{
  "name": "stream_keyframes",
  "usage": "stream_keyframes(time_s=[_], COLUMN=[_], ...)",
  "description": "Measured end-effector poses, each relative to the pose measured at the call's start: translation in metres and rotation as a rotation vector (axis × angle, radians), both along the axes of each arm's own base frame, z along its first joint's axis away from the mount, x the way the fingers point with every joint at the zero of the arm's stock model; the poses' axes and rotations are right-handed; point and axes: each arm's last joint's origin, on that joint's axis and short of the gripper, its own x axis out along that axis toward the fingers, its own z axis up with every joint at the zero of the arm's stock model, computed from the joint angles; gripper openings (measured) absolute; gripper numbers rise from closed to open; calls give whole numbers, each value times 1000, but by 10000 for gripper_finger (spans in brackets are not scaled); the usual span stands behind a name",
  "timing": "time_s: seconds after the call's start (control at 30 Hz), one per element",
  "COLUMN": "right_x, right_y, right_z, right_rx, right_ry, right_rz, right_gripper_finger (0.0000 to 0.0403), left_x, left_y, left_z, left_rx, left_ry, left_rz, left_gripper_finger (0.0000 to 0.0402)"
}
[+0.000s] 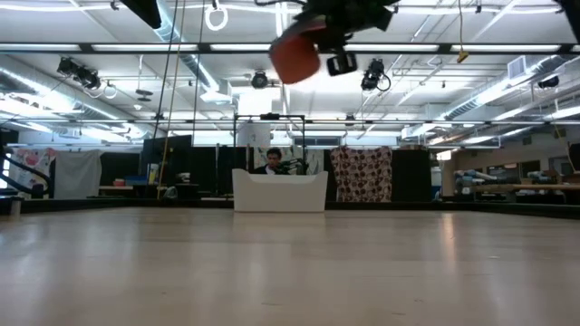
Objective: Nest measuring cups in basket
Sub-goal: Put the stacked measuring cups into the white bin
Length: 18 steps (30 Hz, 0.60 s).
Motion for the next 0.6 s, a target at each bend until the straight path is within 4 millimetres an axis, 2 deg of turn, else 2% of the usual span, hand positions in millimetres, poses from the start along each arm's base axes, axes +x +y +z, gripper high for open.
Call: stream_keyframes(time_s=[0.07, 0.2, 0.37, 0.47, 0.6], right_x=[-13, -40, -62, -67, -57], right_y=[4, 5, 2, 3, 11], right_z=[-8, -24, -61, -85, -113], right_rx=[13, 11, 87, 180, 288], right_ry=[31, -25, -173, -295, -414], right_rz=[-33, -122, -303, -426, -484], right_gripper_finger=[93, 93, 93, 93, 93], left_x=[0, 0, 0, 0, 0], left_y=[0, 0, 0, 0, 0], left_z=[0, 0, 0, 0, 0], left_rx=[-1, -1, -1, -4, -5], left_ry=[0, -1, -1, 1, 1], left_rz=[2, 2, 3, 3, 4], left_gripper_finger=[8, 8, 8, 8, 8])
